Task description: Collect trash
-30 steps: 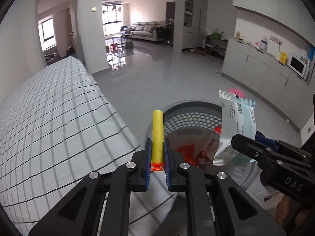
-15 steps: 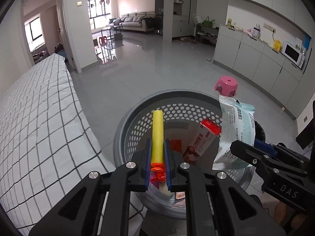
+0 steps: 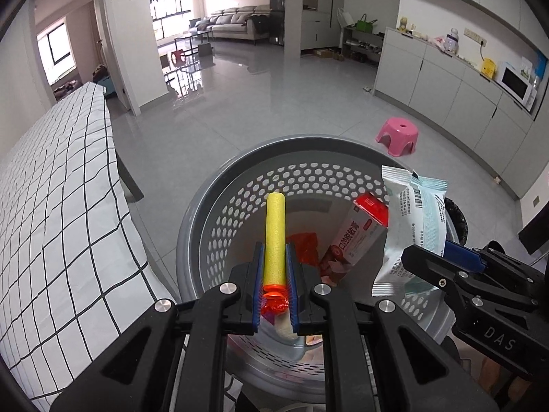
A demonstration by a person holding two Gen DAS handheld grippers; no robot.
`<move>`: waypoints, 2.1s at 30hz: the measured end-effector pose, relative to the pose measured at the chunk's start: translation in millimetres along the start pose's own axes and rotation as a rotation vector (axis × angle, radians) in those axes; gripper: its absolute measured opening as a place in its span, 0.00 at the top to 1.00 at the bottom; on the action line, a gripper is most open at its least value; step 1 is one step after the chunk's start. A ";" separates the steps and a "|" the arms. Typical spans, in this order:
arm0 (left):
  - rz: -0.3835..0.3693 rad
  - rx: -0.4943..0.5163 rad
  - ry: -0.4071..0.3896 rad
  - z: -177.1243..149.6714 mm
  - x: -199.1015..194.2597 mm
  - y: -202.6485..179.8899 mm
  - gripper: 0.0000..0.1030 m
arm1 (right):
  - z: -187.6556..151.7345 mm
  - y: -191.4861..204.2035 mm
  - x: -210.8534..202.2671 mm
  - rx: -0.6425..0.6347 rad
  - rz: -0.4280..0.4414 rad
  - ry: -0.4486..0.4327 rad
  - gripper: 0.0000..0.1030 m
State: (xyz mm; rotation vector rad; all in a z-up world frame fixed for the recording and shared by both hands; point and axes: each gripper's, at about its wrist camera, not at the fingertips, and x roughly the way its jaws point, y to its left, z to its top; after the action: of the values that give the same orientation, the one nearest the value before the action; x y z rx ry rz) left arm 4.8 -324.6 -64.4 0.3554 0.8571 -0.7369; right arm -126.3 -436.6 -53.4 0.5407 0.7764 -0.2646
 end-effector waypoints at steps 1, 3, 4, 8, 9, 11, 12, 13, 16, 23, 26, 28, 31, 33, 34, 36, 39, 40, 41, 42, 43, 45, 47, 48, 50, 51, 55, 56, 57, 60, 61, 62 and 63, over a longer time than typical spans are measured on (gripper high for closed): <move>0.000 -0.006 0.004 -0.7 1.1 1.7 0.88 | -0.5 1.1 1.4 -0.004 -0.003 0.003 0.60; -0.001 -0.012 0.009 -0.6 2.8 3.5 0.87 | 1.0 2.3 4.5 -0.010 -0.007 0.008 0.60; 0.000 -0.014 0.011 -1.1 3.3 4.1 0.87 | 0.5 3.1 5.8 -0.014 -0.010 0.011 0.60; 0.003 -0.019 0.018 -3.1 4.0 5.4 0.87 | 1.3 4.4 10.4 -0.021 -0.013 0.017 0.60; 0.003 -0.020 0.019 -3.6 3.7 5.8 0.87 | 0.2 4.9 10.4 -0.023 -0.016 0.017 0.60; 0.000 -0.025 0.018 -4.5 2.0 5.5 0.87 | 1.2 5.1 10.8 -0.030 -0.024 0.013 0.60; 0.000 -0.027 0.015 -4.3 0.6 4.0 0.86 | 1.8 5.4 10.2 -0.032 -0.026 0.010 0.60; 0.000 -0.029 0.013 -4.3 -0.8 4.3 0.83 | 1.1 4.2 9.4 -0.032 -0.026 0.008 0.60; 0.000 -0.034 0.007 -3.8 -2.7 5.8 0.63 | 2.4 4.3 6.3 -0.037 -0.035 -0.005 0.47; 0.022 -0.038 -0.010 -3.9 -9.7 7.0 0.41 | 1.9 3.4 4.1 -0.040 -0.063 -0.016 0.41; 0.043 -0.047 -0.014 -4.5 -11.8 10.9 0.35 | 0.2 4.1 3.0 -0.043 -0.072 -0.016 0.41; 0.048 -0.056 -0.011 -4.0 -12.8 12.6 0.34 | -0.2 4.3 3.2 -0.044 -0.074 -0.013 0.41; 0.059 -0.067 -0.009 -5.0 -13.2 15.4 0.33 | -0.3 6.7 2.8 -0.049 -0.083 -0.012 0.41; 0.067 -0.070 -0.007 -5.4 -13.6 15.6 0.31 | -1.1 8.0 2.5 -0.049 -0.090 -0.014 0.41; 0.071 -0.073 -0.006 -6.0 -13.9 15.6 0.29 | -1.1 7.9 2.1 -0.044 -0.096 -0.016 0.40; 0.078 -0.077 -0.006 -6.9 -14.8 15.5 0.26 | -2.3 7.5 1.2 -0.034 -0.108 -0.021 0.36; 0.101 -0.083 -0.016 -7.5 -17.4 15.3 0.21 | -1.5 5.0 0.6 -0.010 -0.125 -0.026 0.35; 0.104 -0.088 -0.016 -7.3 -18.1 15.8 0.21 | -1.0 4.1 0.5 -0.004 -0.134 -0.027 0.35; 0.103 -0.092 -0.015 -7.5 -18.7 16.5 0.21 | -0.9 3.7 0.4 -0.003 -0.137 -0.028 0.35; 0.104 -0.095 -0.015 -7.6 -19.4 16.8 0.21 | -0.7 4.1 0.6 -0.003 -0.138 -0.028 0.35; 0.107 -0.097 -0.015 -7.7 -19.9 17.1 0.20 | -0.3 4.4 0.6 -0.007 -0.138 -0.028 0.34; 0.115 -0.103 -0.017 -7.9 -20.7 17.2 0.16 | -0.4 6.2 0.1 -0.014 -0.147 -0.033 0.33; 0.119 -0.108 -0.020 -7.8 -22.0 17.5 0.15 | -1.2 7.3 -1.5 -0.021 -0.157 -0.041 0.32; 0.122 -0.109 -0.019 -7.8 -22.5 17.5 0.15 | -0.9 7.4 -2.4 -0.021 -0.163 -0.045 0.32; 0.128 -0.110 -0.018 -7.5 -23.0 17.3 0.14 | -1.0 7.4 -4.5 -0.019 -0.177 -0.056 0.31; 0.130 -0.111 -0.017 -7.4 -23.2 17.2 0.13 | -1.0 7.0 -5.4 -0.019 -0.189 -0.061 0.31; 0.133 -0.115 -0.018 -7.4 -24.1 15.4 0.11 | -0.2 4.5 -8.6 -0.017 -0.213 -0.073 0.28; 0.135 -0.114 -0.018 -7.3 -24.4 14.9 0.11 | 0.0 3.7 -9.3 -0.013 -0.217 -0.075 0.28; 0.136 -0.113 -0.018 -7.3 -24.4 14.6 0.10 | 0.4 2.7 -9.5 -0.010 -0.219 -0.076 0.28; 0.139 -0.110 -0.023 -7.2 -25.5 13.2 0.08 | 0.4 0.4 -10.5 -0.004 -0.225 -0.077 0.27; 0.141 -0.108 -0.023 -7.0 -26.1 12.7 0.08 | 0.6 0.0 -10.8 -0.002 -0.227 -0.078 0.27; 0.142 -0.107 -0.024 -6.2 -25.9 12.7 0.08 | 0.8 -0.3 -11.1 -0.001 -0.227 -0.080 0.27; 0.144 -0.108 -0.025 -5.9 -26.2 12.7 0.07 | 1.0 -0.4 -11.5 -0.001 -0.228 -0.080 0.27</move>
State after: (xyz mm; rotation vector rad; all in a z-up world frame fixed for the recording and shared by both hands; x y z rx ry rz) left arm -0.8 -300.8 -47.5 0.3077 0.8344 -0.5585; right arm -133.8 -437.2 -44.7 0.4383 0.7604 -0.4936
